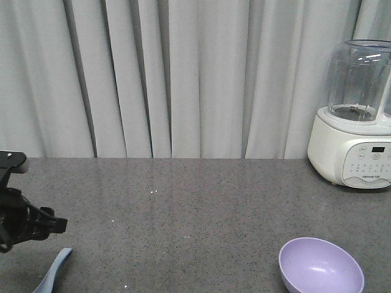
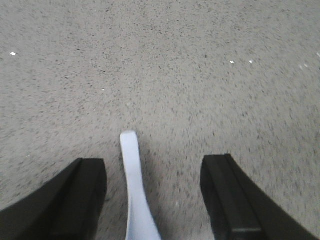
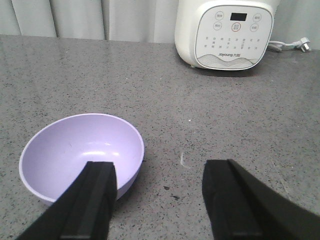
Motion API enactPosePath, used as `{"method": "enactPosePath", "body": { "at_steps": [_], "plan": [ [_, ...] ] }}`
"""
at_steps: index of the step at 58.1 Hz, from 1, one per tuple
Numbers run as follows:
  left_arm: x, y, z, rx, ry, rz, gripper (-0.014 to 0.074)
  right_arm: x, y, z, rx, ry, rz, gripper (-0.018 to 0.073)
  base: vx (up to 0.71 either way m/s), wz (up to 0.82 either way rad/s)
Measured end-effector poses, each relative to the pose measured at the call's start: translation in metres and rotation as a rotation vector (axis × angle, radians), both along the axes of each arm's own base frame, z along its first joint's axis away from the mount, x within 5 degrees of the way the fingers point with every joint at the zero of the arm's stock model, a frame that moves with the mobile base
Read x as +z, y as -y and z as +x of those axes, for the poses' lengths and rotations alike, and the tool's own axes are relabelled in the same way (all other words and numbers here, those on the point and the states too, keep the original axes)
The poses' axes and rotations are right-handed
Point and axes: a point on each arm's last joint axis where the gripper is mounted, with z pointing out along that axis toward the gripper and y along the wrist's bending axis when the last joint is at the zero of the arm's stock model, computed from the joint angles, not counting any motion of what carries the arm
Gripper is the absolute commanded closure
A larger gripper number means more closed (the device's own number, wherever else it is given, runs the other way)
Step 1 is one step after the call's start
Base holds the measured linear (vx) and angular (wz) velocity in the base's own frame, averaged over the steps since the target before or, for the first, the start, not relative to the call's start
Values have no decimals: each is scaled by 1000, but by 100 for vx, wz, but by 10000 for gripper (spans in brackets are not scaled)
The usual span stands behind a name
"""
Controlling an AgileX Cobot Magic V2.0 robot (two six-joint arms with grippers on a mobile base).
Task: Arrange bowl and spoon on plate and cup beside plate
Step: 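Grasp the pale blue spoon handle with the left gripper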
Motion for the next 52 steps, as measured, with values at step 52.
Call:
{"method": "enactPosePath", "body": {
  "at_steps": [52],
  "plan": [
    [-87,13,56,-3,-433,155,182,0,0,0,0,0,0,96,0,0]
  ]
}}
